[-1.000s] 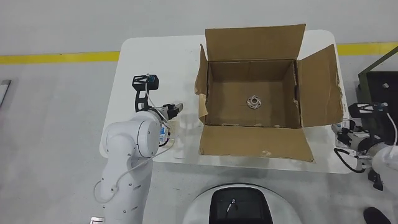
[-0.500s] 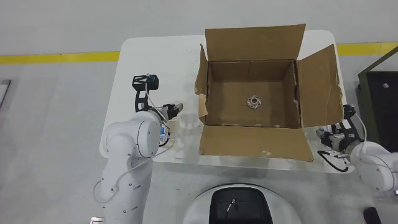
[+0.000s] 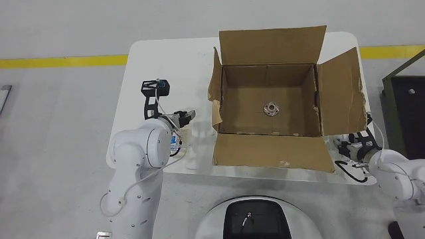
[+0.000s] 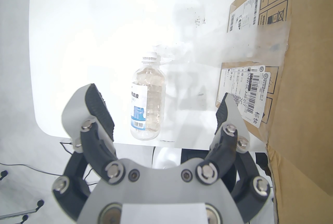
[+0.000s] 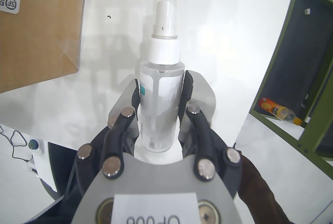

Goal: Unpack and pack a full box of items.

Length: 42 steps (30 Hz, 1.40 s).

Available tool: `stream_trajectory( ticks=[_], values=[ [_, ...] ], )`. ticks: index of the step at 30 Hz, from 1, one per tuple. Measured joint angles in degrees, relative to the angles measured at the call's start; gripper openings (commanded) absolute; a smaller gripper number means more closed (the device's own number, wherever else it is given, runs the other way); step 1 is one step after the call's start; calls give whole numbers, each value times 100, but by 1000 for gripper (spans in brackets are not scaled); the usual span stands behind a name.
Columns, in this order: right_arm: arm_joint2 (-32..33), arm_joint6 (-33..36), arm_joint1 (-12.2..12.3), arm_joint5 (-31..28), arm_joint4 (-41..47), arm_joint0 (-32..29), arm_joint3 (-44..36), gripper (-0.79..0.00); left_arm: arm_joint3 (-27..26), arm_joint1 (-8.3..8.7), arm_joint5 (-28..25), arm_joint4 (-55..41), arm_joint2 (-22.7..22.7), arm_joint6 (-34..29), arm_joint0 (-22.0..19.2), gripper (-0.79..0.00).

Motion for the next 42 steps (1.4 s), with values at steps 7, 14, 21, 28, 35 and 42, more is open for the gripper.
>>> stream_trajectory(
  ticks=[7, 14, 21, 28, 35, 42],
  values=[
    [82, -42, 14, 47, 58, -35, -89, -406, 0, 0, 0, 0, 0, 0, 0, 0],
    [1120, -657, 19, 586, 480, -325, -1180, -616, 0, 0, 0, 0, 0, 0, 0, 0],
    [2312, -1656, 38, 312, 1228, -134, -2423, -785, 0, 0, 0, 0, 0, 0, 0, 0],
    [1476, -1188, 220, -606, 1533, 1200, -2366, -785, 0, 0, 0, 0, 0, 0, 0, 0],
    [-845, -204, 257, -530, 512, 2158, -2008, -785, 0, 0, 0, 0, 0, 0, 0, 0],
    [-2534, 200, 124, -173, -361, 3096, -273, -785, 0, 0, 0, 0, 0, 0, 0, 0]
  ],
)
